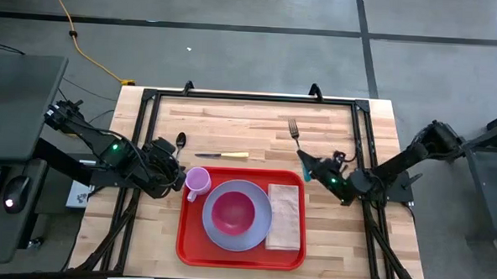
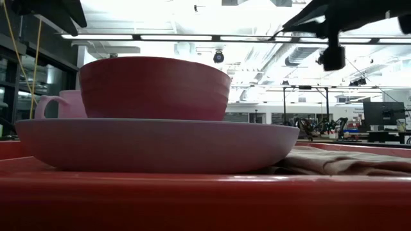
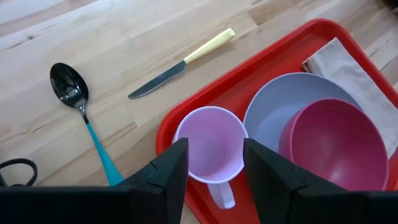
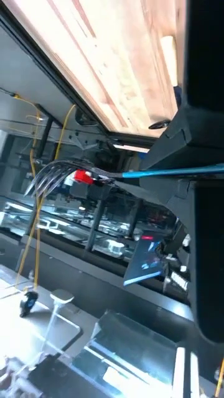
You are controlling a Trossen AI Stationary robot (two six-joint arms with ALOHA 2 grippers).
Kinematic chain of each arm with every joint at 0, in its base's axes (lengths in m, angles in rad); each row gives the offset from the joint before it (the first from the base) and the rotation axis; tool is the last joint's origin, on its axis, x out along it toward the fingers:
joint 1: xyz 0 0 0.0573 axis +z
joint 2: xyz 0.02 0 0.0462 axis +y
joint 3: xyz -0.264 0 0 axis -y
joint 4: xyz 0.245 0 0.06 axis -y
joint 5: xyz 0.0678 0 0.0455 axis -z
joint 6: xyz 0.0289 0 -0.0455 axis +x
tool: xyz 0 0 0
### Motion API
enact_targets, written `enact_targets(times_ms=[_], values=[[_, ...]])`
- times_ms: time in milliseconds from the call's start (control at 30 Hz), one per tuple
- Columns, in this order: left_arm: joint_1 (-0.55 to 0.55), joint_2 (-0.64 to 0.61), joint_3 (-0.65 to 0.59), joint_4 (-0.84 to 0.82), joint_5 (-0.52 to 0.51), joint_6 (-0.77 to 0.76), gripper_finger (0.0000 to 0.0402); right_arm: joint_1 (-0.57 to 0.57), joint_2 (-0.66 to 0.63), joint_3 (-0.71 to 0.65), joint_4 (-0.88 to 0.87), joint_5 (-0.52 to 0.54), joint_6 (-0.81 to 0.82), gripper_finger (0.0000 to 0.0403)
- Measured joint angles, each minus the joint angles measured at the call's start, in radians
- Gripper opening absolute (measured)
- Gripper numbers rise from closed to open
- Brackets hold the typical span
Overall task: Set up tray
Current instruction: Put the blue fork on the brown napkin
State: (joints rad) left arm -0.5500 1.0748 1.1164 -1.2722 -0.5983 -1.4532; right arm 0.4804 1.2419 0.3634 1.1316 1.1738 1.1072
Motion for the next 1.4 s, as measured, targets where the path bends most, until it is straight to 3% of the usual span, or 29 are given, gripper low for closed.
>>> enact_targets(times_ms=[267, 500, 967, 1400], values=[[0.0, 0.0, 0.0, 0.016, 0.001, 0.0, 0.0184, 0.179, 0.018, 0.007, 0.18, 0.214, -0.167, 0.0], [0.0, 0.0, 0.0, 0.016, 0.002, 0.0, 0.0184, 0.295, 0.161, 0.081, 0.392, 0.39, -0.295, 0.0], [0.0, 0.0, 0.0, 0.016, -0.004, 0.01, 0.0184, 0.341, 0.451, 0.294, 0.435, 0.397, -0.298, 0.0], [0.0, 0.0, 0.0, 0.015, 0.019, 0.012, 0.0184, 0.361, 0.572, 0.353, 0.437, 0.396, -0.301, 0.0]])
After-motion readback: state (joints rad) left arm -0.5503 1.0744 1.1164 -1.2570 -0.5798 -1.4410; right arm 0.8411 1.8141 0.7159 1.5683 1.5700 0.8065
